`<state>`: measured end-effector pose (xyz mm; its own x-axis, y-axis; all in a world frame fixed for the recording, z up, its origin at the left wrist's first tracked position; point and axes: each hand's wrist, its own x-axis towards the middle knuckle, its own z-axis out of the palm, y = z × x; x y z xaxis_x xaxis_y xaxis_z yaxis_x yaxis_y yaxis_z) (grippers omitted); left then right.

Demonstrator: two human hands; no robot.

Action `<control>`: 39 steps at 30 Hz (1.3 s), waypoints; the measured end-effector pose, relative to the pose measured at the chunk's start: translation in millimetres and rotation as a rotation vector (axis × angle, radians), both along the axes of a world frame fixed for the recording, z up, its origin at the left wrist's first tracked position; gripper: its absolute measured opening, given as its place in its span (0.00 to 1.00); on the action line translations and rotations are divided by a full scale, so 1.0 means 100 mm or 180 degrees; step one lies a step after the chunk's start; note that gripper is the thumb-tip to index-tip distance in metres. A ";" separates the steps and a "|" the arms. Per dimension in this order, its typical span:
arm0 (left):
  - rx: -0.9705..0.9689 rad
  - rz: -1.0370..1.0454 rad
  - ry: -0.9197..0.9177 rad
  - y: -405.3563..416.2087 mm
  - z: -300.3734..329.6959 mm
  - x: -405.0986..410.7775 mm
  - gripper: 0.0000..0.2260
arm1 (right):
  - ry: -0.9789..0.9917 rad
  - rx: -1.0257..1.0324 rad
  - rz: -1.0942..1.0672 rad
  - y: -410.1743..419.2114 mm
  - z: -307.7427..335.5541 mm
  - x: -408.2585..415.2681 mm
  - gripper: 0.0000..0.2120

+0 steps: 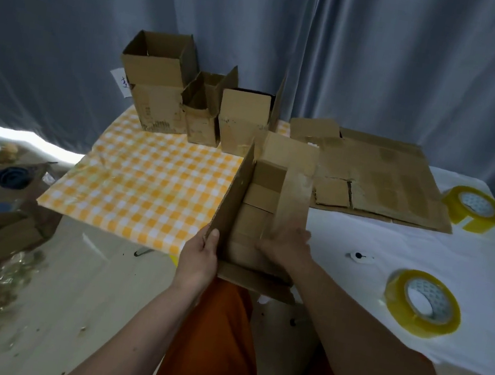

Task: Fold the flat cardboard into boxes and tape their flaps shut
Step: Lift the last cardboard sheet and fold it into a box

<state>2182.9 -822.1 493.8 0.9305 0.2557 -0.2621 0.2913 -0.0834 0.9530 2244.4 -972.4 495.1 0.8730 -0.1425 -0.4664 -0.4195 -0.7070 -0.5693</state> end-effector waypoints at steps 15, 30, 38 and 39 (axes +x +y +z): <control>-0.0303 0.1139 0.0006 1.67 0.42 0.59 0.10 | -0.0341 0.1660 0.0732 1.12 0.50 0.57 0.20; 0.0550 0.1434 0.0508 2.40 0.28 1.05 0.17 | 0.0505 0.2244 -0.0047 2.10 0.37 1.06 0.25; 0.2972 0.0245 -0.1540 1.26 0.53 0.99 0.17 | -0.0261 0.0835 0.1209 1.03 -0.05 0.65 0.24; 0.2947 -0.0103 -0.1468 1.04 0.46 0.99 0.16 | -0.0162 0.0611 0.1184 0.78 -0.14 0.58 0.23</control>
<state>2281.5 -718.5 540.2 0.9007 0.1487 0.4083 -0.1013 -0.8420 0.5299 2302.4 -894.4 480.8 0.8712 0.2720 -0.4087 -0.1237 -0.6840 -0.7189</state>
